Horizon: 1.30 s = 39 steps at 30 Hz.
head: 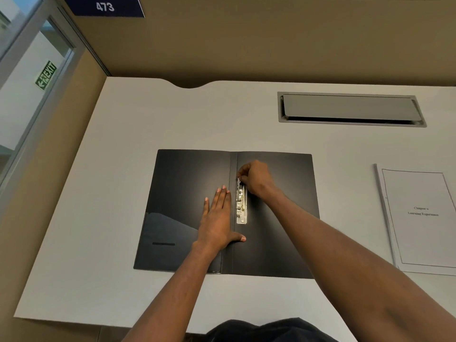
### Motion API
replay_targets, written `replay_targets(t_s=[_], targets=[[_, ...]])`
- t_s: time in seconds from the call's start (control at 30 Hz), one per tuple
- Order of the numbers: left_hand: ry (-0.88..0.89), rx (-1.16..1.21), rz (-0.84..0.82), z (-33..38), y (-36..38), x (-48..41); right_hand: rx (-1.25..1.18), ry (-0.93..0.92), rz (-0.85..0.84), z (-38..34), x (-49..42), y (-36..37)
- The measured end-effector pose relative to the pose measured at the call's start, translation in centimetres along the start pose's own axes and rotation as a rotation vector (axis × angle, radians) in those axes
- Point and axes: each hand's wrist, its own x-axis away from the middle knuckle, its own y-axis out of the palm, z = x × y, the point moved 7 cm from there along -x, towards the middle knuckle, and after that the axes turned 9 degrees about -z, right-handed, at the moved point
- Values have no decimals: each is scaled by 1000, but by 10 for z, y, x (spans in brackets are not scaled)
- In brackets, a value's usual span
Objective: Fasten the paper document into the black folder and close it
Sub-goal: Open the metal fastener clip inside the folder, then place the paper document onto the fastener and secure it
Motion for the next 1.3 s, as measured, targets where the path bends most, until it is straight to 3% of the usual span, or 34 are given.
replay_targets(t_s=[0.4,0.67,0.9,1.13,1.3], targets=[[41,71,41,6,-8,16,-18,-97,45,1,32,4],[57,240,275,36,-23,40,33,-149,140,32,77,-8],[91,288,413,100,-18,41,-13,-97,223,102,121,-47],[172,399,305,207,12,26,-78,-52,364,202,176,-119],[161,606,184,288,40,11,-216,5,532,288,217,-182]])
